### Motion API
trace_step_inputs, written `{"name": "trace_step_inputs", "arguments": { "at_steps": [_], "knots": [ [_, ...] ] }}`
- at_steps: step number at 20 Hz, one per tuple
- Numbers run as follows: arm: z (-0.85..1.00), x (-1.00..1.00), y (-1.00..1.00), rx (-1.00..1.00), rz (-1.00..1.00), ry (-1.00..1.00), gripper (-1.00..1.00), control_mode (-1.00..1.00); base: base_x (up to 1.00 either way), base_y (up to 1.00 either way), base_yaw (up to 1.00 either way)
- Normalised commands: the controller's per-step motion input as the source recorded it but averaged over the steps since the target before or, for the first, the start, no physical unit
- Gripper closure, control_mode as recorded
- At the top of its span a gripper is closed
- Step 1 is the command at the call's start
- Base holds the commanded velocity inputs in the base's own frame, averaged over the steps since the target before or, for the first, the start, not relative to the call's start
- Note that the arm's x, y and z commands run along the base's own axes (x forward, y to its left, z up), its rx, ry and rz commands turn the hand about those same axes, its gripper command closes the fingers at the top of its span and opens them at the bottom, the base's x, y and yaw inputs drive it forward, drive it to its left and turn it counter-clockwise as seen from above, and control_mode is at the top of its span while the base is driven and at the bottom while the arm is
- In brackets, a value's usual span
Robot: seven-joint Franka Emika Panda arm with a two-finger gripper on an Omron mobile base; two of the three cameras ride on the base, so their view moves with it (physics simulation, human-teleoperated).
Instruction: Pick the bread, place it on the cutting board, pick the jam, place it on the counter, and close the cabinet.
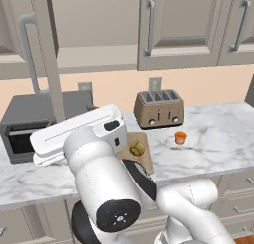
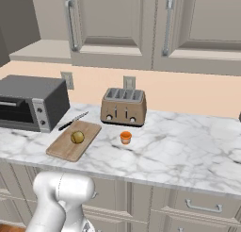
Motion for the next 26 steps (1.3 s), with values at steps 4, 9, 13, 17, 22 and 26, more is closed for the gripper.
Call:
{"name": "trace_step_inputs", "arguments": {
  "at_steps": [4, 9, 13, 17, 22, 26],
  "knots": [
    [-0.03, 0.00, 0.11, 0.00, -0.02, 0.00, -1.00, -1.00, 0.00, 0.00, 0.00],
    [-0.09, 0.03, 0.27, -0.01, -0.01, 0.00, -1.00, -1.00, 0.00, 0.00, 0.00],
    [-0.05, 0.04, 0.33, 0.00, -0.01, 0.00, -1.00, -1.00, 0.00, 0.00, 0.00],
    [0.00, 0.01, 0.29, 0.00, -0.04, 0.00, -1.00, -1.00, 0.00, 0.00, 0.00],
    [-0.05, 0.04, 0.26, 0.00, -0.06, 0.00, -1.00, -1.00, 0.00, 0.00, 0.00],
    [-0.18, 0.23, 0.24, 0.00, -0.08, -0.01, -1.00, -1.00, 0.00, 0.00, 0.00]
  ]
}}
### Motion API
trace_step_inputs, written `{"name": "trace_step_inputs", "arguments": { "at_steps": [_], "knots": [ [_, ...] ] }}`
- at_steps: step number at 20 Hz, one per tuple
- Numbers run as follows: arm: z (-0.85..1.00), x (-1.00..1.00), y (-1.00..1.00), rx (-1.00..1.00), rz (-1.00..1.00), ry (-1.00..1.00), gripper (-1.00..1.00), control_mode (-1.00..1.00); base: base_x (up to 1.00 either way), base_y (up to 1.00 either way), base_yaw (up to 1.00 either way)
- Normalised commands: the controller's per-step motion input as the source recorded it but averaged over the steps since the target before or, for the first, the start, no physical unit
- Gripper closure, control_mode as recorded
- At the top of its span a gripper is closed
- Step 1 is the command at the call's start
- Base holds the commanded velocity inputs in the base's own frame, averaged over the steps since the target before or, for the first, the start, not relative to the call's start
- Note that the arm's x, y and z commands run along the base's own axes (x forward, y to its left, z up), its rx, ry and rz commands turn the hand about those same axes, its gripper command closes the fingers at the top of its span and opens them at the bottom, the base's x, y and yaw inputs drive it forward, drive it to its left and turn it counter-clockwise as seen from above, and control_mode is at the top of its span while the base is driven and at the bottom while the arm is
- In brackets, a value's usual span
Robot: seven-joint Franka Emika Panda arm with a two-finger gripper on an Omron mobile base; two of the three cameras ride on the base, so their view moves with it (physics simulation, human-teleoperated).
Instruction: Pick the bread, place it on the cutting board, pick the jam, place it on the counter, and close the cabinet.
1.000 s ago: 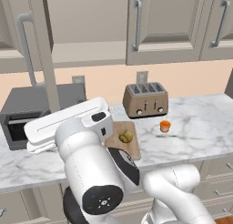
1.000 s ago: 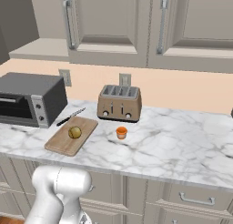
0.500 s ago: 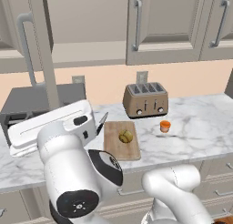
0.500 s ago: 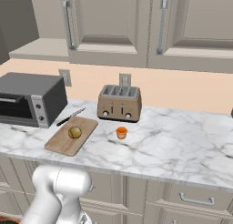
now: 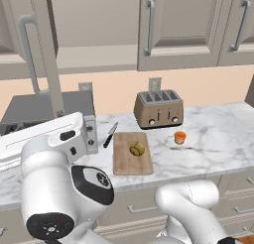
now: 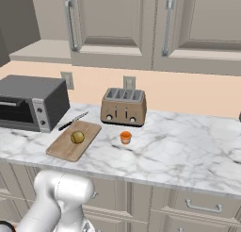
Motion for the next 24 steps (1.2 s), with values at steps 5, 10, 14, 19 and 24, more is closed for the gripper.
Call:
{"name": "trace_step_inputs", "arguments": {
  "at_steps": [5, 10, 14, 19, 24],
  "knots": [
    [-0.20, 0.32, 0.10, 0.00, -0.05, -0.02, -1.00, -1.00, 0.00, 0.00, 0.00],
    [-0.04, 0.36, 0.08, 0.00, -0.06, -0.06, -1.00, -1.00, 0.00, 0.00, 0.00],
    [0.00, 0.31, 0.11, 0.00, -0.05, -0.07, -1.00, -1.00, 0.00, 0.00, 0.00],
    [-0.02, 0.29, 0.10, 0.00, -0.05, -0.05, -1.00, -1.00, 0.00, 0.00, 0.00],
    [-0.02, 0.24, 0.04, 0.00, -0.06, -0.02, -1.00, -1.00, 0.00, 0.00, 0.00]
  ]
}}
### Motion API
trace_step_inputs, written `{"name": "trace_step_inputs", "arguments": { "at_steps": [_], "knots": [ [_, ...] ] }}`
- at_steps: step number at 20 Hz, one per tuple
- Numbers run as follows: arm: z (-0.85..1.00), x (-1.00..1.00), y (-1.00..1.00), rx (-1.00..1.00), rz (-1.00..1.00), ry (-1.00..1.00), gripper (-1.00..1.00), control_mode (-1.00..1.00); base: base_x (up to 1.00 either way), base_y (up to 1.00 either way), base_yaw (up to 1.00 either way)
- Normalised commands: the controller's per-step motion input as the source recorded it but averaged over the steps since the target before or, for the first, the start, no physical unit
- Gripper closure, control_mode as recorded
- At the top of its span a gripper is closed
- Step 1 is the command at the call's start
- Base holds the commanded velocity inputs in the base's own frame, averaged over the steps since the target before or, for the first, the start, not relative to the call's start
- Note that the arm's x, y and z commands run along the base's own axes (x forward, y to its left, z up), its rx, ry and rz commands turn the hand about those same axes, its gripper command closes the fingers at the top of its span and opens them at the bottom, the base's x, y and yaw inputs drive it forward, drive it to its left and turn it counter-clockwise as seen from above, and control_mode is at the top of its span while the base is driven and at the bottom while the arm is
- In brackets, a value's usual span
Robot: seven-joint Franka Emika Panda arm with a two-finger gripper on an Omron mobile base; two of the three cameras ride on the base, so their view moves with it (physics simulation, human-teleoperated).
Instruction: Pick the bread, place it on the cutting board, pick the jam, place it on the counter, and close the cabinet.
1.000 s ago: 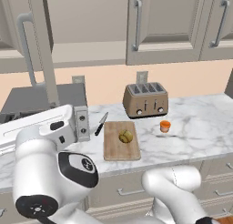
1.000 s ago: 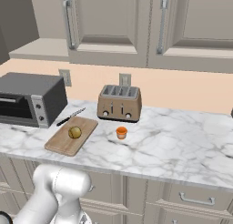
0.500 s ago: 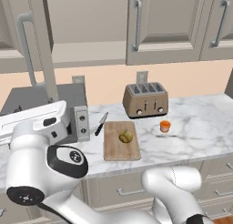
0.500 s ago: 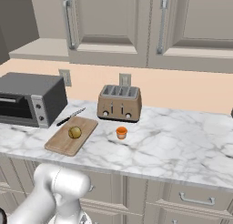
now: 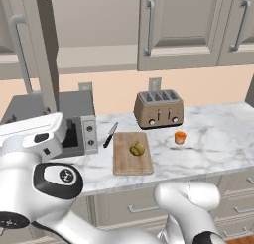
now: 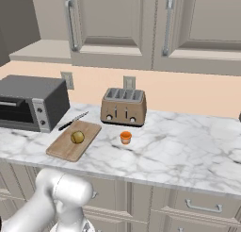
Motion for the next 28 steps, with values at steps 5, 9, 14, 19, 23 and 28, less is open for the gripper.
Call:
{"name": "trace_step_inputs", "arguments": {
  "at_steps": [5, 9, 14, 19, 23, 28],
  "knots": [
    [0.00, 0.21, -0.12, 0.00, -0.12, 0.00, -1.00, -1.00, 0.00, 0.00, 0.00],
    [0.00, 0.25, -0.25, 0.00, -0.13, 0.00, -1.00, -1.00, 0.00, 0.00, 0.00],
    [0.00, 0.32, -0.31, 0.00, -0.13, 0.00, -1.00, -1.00, 0.00, 0.00, 0.00],
    [0.00, 0.39, -0.39, 0.01, -0.09, 0.00, -1.00, -1.00, 0.00, 0.00, 0.00],
    [0.00, 0.43, -0.45, 0.02, -0.07, -0.02, -1.00, -1.00, 0.00, 0.00, 0.00],
    [0.00, 0.42, -0.49, 0.02, -0.06, -0.03, -1.00, -1.00, 0.00, 0.00, 0.00]
  ]
}}
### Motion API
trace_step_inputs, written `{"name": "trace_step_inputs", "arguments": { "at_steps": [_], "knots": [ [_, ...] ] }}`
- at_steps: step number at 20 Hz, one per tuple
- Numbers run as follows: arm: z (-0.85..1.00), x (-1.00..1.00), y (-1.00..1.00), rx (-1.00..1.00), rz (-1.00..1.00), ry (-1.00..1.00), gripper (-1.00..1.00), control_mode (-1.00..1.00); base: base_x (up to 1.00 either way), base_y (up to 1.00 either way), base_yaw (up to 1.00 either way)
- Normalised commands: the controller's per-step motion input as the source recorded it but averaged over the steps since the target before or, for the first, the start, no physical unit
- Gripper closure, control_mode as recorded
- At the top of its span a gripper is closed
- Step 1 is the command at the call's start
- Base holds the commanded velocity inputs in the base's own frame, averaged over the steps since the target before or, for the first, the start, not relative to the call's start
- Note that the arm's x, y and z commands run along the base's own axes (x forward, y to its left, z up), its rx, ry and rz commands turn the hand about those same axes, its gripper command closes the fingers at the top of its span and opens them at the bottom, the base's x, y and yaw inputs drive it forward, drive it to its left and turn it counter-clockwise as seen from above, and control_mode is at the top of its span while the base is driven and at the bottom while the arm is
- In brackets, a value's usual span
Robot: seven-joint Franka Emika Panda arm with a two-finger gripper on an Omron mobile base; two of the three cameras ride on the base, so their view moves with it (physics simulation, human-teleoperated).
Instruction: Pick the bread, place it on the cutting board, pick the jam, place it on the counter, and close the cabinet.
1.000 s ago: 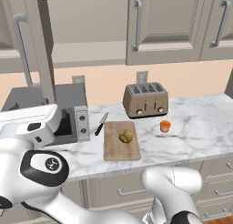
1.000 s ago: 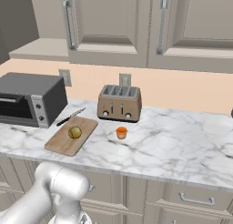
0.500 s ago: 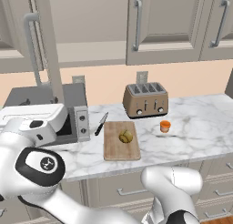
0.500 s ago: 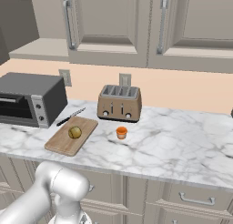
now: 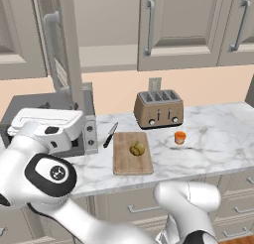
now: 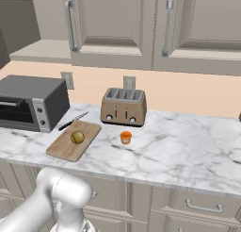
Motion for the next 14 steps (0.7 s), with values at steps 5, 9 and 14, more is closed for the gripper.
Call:
{"name": "trace_step_inputs", "arguments": {
  "at_steps": [5, 9, 14],
  "knots": [
    [-0.01, 0.41, -0.50, 0.00, -0.04, -0.05, -1.00, -1.00, 0.00, 0.00, 0.00],
    [-0.03, 0.42, -0.50, 0.00, -0.02, -0.05, -1.00, -1.00, 0.00, 0.00, 0.00],
    [-0.05, 0.44, -0.47, 0.00, -0.01, -0.04, -1.00, -1.00, 0.00, 0.00, 0.00]
  ]
}}
